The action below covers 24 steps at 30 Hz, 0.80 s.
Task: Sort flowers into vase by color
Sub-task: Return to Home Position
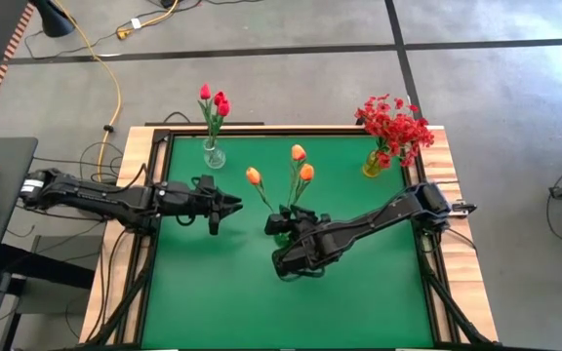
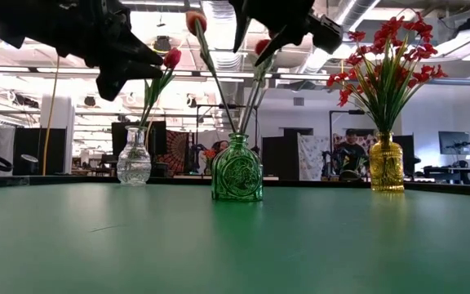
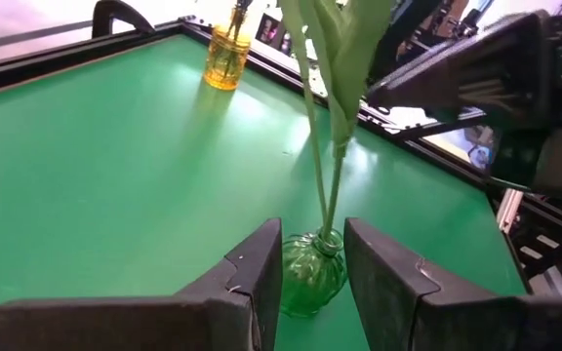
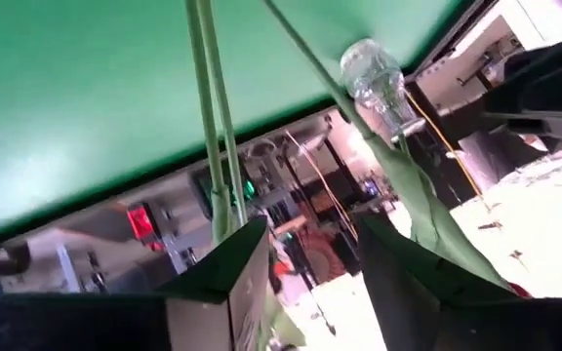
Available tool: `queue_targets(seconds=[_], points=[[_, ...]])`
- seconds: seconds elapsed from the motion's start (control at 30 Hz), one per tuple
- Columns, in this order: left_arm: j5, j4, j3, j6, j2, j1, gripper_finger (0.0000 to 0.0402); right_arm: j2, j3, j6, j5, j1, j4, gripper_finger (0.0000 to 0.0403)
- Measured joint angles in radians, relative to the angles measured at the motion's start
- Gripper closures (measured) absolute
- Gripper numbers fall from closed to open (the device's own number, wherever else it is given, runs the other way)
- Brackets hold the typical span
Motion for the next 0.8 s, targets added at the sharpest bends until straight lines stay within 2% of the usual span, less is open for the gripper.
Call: queue_targets(seconds=[0.13,0.4,0.57,0.7,0.8], points=[[0.036,0.001,0.0,-0.005,0.0,0.03,0.0302,0.0,0.036,0.106,-0.091,0.004,-0.086,0.0213],[0.097,0.002,0.0,-0.014,0.0,0.075,0.0302,0.0,0.166,0.406,-0.397,0.024,-0.31,0.0213],[0.145,0.003,0.0,-0.022,0.0,0.103,0.0302,0.0,0.284,0.598,-0.631,0.022,-0.385,0.0213],[0.176,0.003,0.0,-0.025,0.0,0.113,0.0302,-0.008,0.36,0.745,-0.755,0.012,-0.432,0.0213],[0.181,0.003,0.0,-0.007,0.0,0.114,0.0302,-0.049,0.367,0.857,-0.84,-0.003,-0.45,0.0214]])
